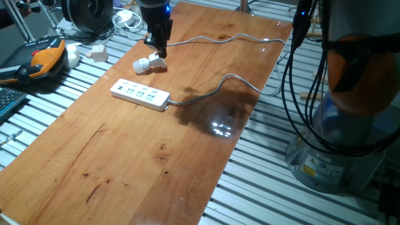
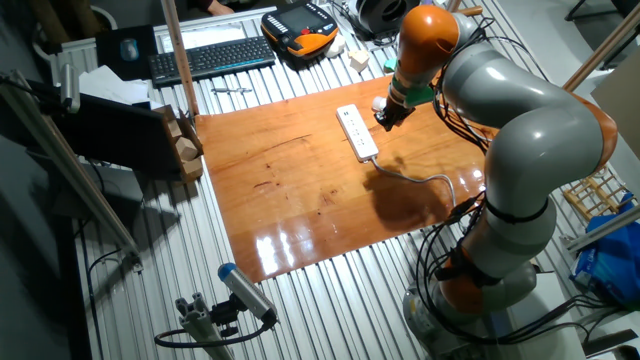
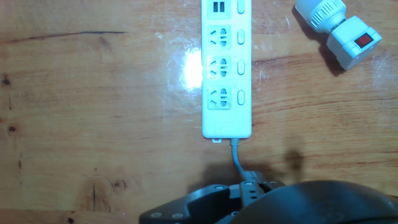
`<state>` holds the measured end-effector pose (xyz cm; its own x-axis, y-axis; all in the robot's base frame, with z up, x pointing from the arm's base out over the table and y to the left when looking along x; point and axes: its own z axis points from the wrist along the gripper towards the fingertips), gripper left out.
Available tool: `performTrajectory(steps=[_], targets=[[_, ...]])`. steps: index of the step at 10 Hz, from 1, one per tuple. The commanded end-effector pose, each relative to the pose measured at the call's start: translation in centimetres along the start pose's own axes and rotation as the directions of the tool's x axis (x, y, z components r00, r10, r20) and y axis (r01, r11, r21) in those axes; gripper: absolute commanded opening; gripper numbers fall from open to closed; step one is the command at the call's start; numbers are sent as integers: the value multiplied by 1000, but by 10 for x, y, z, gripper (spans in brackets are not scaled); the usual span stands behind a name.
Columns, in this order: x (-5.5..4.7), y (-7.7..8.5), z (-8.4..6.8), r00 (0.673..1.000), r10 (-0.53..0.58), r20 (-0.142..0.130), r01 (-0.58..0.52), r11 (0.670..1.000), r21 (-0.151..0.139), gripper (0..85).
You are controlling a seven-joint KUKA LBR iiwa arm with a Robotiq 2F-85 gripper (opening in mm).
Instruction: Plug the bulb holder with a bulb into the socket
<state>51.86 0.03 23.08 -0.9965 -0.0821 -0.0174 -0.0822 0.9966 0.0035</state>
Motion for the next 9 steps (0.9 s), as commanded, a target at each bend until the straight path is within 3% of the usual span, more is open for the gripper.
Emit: performTrajectory(steps=[1, 4, 7, 9], targets=[[-1, 0, 2, 1000, -10, 0, 10, 1000, 3, 0], [-7, -5, 6, 998, -58, -6, 58, 998, 10, 0], [-18, -19, 11, 996, -85, -7, 85, 996, -3, 0], [-22, -29, 16, 995, -99, -3, 99, 995, 15, 0]])
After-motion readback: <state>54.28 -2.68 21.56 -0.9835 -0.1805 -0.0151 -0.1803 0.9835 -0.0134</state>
